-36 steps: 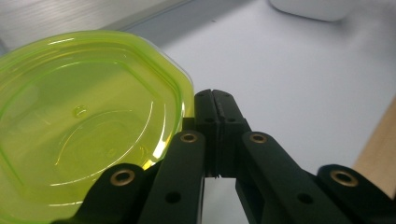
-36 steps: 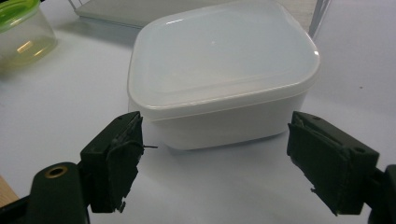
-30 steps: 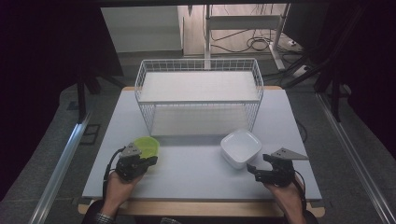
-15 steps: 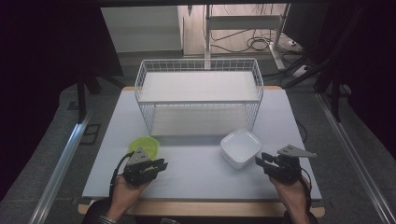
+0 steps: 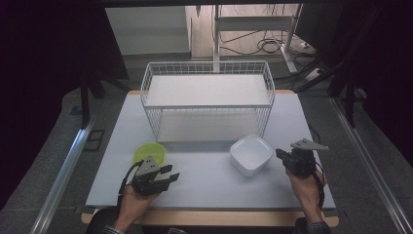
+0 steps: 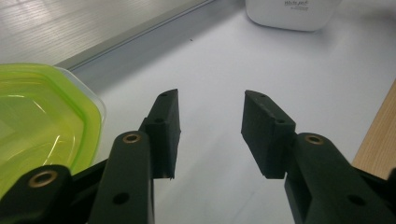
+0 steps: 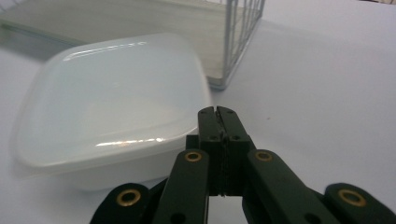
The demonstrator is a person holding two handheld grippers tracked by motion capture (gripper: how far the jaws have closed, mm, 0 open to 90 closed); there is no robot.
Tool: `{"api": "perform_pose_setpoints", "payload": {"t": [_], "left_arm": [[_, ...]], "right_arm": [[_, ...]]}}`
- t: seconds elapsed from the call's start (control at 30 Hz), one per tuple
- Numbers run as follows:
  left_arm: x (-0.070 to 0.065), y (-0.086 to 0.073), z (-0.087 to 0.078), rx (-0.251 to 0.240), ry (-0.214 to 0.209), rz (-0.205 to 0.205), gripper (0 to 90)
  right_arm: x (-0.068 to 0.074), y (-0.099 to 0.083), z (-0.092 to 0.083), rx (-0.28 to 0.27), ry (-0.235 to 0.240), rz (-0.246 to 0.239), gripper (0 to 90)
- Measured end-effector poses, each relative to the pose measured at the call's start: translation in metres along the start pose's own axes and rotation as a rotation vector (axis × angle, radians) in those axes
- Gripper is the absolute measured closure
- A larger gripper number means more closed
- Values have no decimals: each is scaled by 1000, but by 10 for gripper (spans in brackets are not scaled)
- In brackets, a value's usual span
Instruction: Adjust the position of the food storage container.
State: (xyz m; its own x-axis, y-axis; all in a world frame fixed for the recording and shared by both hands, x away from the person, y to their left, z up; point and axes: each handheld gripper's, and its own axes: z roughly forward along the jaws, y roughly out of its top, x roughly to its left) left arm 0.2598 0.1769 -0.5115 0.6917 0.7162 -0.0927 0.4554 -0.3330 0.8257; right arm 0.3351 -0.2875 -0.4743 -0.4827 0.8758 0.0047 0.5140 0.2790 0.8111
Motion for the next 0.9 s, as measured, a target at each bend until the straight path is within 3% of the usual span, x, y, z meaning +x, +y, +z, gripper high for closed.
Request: {"api": "perform_pose_setpoints", "payload": {"t": [0.27, 0.47, 0.7, 0.9], "left_arm": [[-5, 0, 5, 7, -10, 13, 532], [-8, 1, 9, 15, -20, 22, 529], [-10, 2, 12, 19, -28, 23, 530], [-10, 1, 14, 28, -35, 24, 532]], "right_arm": [[-15, 9, 24, 16, -4, -11, 882], [-18, 11, 38, 39, 46, -20, 866], [-11, 9, 38, 60, 80, -16, 870], [9, 7, 38, 96, 125, -63, 868]]}}
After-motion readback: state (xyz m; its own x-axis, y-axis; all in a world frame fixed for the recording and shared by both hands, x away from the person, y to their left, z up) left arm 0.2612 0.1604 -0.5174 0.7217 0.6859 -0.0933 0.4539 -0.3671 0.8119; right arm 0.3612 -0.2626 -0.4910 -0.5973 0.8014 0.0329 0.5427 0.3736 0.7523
